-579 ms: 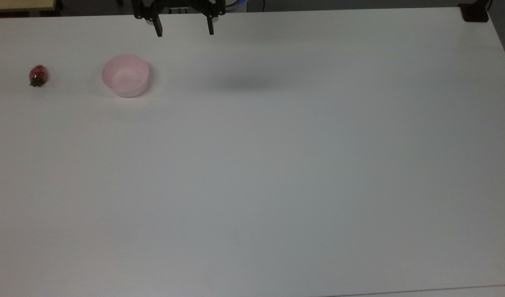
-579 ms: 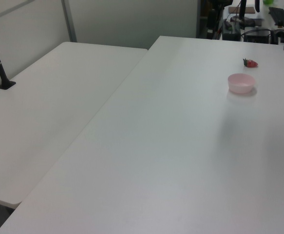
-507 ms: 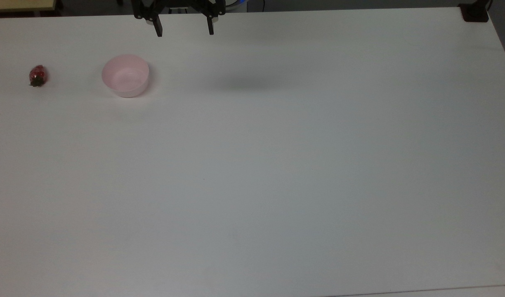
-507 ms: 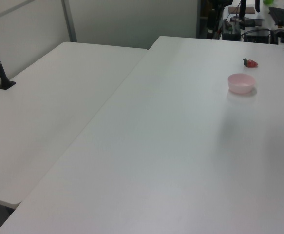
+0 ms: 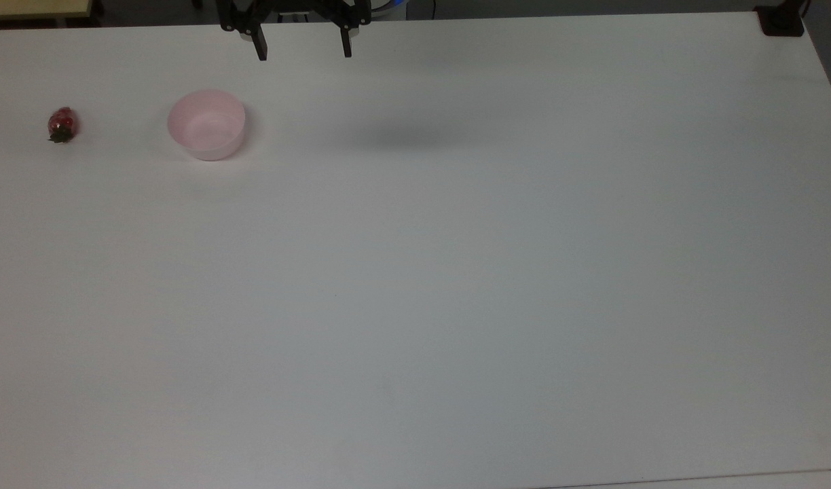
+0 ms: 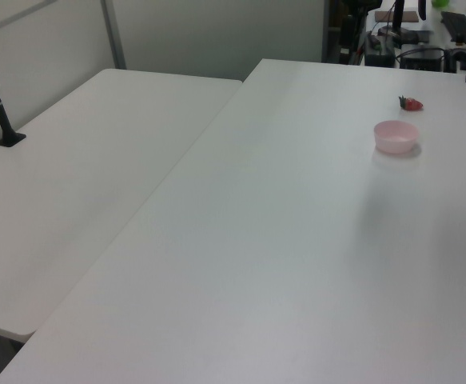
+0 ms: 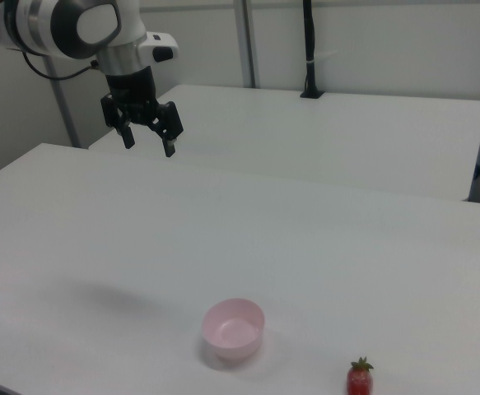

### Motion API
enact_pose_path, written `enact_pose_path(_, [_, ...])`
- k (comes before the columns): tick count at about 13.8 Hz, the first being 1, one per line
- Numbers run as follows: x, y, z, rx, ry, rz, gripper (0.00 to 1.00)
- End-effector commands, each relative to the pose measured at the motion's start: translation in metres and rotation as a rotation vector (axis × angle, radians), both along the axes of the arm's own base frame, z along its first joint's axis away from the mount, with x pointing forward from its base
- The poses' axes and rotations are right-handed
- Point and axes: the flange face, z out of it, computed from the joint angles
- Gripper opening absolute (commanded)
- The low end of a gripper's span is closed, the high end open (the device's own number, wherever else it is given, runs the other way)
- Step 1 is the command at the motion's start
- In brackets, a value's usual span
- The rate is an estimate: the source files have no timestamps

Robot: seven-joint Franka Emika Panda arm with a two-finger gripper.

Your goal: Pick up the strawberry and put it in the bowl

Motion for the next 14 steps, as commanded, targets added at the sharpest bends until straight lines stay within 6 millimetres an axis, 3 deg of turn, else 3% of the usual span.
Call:
enact_pose_path(1, [-0.001, -0.001, 0.000, 0.010, -0.011, -0.019, 1.00])
enact_pose_path(5, [-0.003, -0.010, 0.003, -0.012, -0.016, -0.005, 1.00])
enact_pose_path(7, [-0.004, -0.028, 0.000, -0.086, -0.005, 0.093, 1.00])
enact_pose_path(10, [-0.016, -0.087, -0.008, -0.120, 0.061, 0.212, 1.00])
enact_pose_path(11, [-0.020, -0.109, -0.020, -0.135, 0.089, 0.224, 1.00])
enact_pose_path(14, [-0.042, -0.186, -0.081, -0.189, 0.169, 0.125, 1.00])
